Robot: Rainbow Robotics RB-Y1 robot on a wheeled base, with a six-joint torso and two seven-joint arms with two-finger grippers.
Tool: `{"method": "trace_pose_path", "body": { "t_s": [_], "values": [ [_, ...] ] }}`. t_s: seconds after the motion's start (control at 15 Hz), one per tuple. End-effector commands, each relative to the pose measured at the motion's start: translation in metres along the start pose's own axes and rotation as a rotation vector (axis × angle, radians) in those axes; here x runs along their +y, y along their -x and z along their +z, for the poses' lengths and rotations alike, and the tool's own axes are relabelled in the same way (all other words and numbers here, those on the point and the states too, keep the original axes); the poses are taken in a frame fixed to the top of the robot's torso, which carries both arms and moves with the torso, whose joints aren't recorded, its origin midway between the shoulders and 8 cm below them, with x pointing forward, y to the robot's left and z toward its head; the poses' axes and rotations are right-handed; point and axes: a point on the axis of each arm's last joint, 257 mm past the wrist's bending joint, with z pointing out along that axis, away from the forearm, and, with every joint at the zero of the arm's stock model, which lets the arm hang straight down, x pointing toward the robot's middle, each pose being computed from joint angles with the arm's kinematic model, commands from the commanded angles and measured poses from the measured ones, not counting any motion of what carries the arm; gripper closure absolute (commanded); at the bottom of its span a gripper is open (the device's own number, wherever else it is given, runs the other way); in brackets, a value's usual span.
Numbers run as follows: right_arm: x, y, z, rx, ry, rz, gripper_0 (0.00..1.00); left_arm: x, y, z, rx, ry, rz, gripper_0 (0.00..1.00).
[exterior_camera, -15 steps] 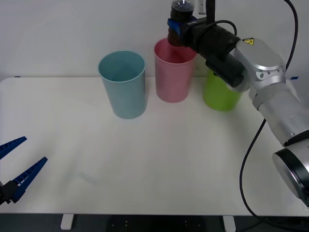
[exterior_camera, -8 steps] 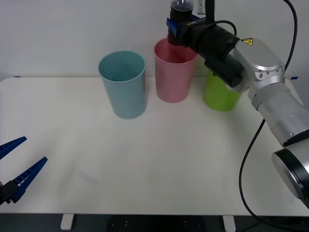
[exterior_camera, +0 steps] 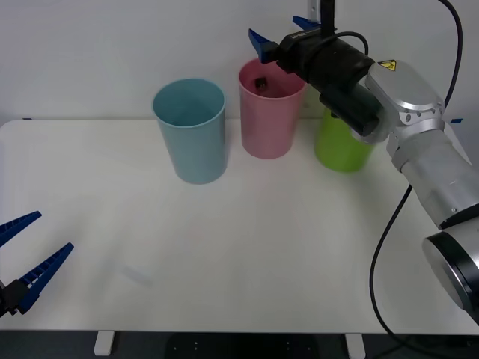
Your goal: Grasp the object on the table and drop it into the matching bin: aluminum can to the light blue bin, PET bottle to the pink bin.
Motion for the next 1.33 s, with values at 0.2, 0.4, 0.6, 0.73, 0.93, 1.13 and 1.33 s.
{"method": "trace_pose_path", "body": {
  "t_s": [0.2, 0.4, 0.6, 0.73, 0.93, 1.13, 1.33],
  "values": [
    [0.004, 0.006, -0.029, -0.055, 0.020, -0.009, 0.00, 0.000, 0.000, 0.000, 0.000, 0.000, 0.000, 0.00],
    [0.011, 0.006, -0.059, -0.085, 0.044, -0.022, 0.00, 0.000, 0.000, 0.000, 0.000, 0.000, 0.000, 0.00],
    [0.016, 0.000, -0.096, -0.093, 0.065, -0.045, 0.00, 0.000, 0.000, 0.000, 0.000, 0.000, 0.000, 0.00],
    [0.018, -0.010, -0.123, -0.081, 0.076, -0.074, 0.00, 0.000, 0.000, 0.000, 0.000, 0.000, 0.000, 0.00],
    [0.024, -0.022, -0.167, -0.061, 0.103, -0.091, 0.00, 0.000, 0.000, 0.000, 0.000, 0.000, 0.000, 0.00],
    [0.027, -0.030, -0.204, -0.044, 0.157, -0.113, 0.00, 0.000, 0.000, 0.000, 0.000, 0.000, 0.000, 0.00],
    [0.025, -0.046, -0.238, -0.014, 0.203, -0.131, 0.00, 0.000, 0.000, 0.000, 0.000, 0.000, 0.000, 0.00]
  ]
}}
